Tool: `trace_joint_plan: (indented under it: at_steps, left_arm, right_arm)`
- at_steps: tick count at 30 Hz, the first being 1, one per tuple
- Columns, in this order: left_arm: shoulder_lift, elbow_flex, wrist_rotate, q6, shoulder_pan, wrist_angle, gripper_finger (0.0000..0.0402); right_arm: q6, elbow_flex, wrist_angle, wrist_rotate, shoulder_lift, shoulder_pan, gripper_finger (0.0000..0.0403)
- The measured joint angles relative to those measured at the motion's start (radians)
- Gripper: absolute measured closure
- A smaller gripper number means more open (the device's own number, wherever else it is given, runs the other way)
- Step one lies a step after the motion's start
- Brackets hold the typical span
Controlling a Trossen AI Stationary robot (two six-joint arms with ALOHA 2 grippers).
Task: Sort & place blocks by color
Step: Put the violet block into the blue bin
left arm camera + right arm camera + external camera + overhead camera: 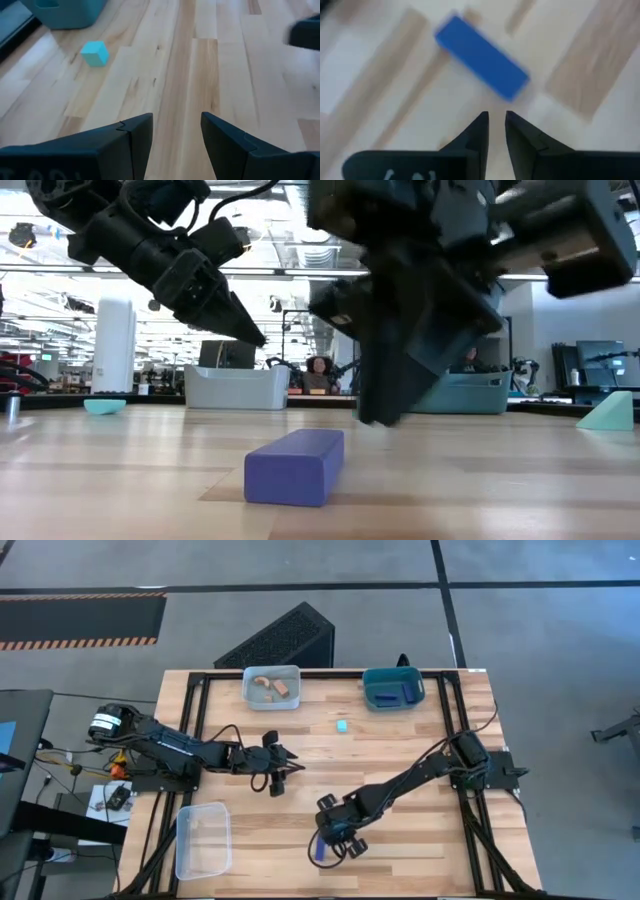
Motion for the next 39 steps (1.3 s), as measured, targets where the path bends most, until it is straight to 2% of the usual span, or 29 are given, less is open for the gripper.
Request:
trace_joint_plan:
  at_steps: [5,14,29,39]
  left_arm:
    - [0.000,0.000,-0.011,0.015,0.000,0.009,0.0244]
    - [0.000,0.000,-0.011,0.017,0.000,0.016,0.0244]
    - [0.000,0.000,-0.023,0.067,0.017,0.018,0.0244]
    - [0.000,0.000,-0.023,0.066,0.017,0.016,0.0244]
  right_arm:
    - [-0.005,-0.001,0.069,-0.063,0.002,0.000,0.0343]
    - [-0.029,-0.001,0.210,-0.064,0.002,-0.009,0.0396]
    - [-0.016,0.003,0.194,-0.056,0.051,-0.006,0.0397]
    - [0.216,0.004,0.031,0.004,0.032,-0.006,0.0396]
